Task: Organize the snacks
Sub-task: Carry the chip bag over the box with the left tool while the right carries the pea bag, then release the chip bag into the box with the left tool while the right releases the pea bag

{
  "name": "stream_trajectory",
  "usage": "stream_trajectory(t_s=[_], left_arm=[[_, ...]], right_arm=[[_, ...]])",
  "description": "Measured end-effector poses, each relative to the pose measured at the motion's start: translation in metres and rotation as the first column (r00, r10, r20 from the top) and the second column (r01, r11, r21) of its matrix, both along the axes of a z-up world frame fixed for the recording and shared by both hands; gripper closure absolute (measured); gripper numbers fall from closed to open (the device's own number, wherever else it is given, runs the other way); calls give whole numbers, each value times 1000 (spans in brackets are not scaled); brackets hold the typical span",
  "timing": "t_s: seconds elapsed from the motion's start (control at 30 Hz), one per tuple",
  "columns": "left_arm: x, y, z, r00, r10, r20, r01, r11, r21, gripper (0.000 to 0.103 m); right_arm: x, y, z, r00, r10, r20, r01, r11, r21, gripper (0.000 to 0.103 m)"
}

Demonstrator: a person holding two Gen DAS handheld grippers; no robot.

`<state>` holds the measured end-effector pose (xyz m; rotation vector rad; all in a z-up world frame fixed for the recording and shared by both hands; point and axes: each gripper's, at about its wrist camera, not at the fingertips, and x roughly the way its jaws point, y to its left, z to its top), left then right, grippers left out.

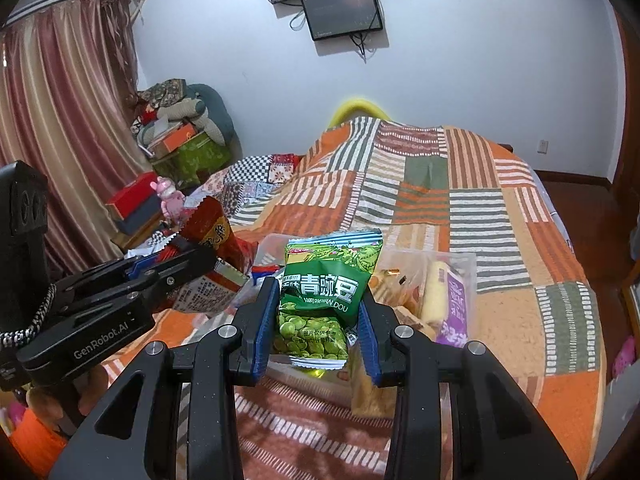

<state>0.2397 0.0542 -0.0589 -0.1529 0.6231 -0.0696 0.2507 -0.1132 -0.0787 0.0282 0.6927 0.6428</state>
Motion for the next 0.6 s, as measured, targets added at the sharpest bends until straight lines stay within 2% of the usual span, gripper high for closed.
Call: stream_trajectory(t_s=[0.2,0.33,0.5,0.6], left_arm=[[17,2,-16,999,4,-35,-4,1000,-13,81],[26,9,-31,997,-6,-75,1,998,-60,80],[26,8,-37,996,-32,-82,26,997,-78,78],[25,4,-39,994,-49,-93,42,996,-72,73]], right_arm=[[13,11,-11,999,8,-33,-9,1000,-26,69],[18,16,-14,1000,5,-31,-7,999,-49,69],[21,21,-15,999,16,-41,-19,998,-66,67],[21,21,-15,999,12,-39,-15,997,-73,66]])
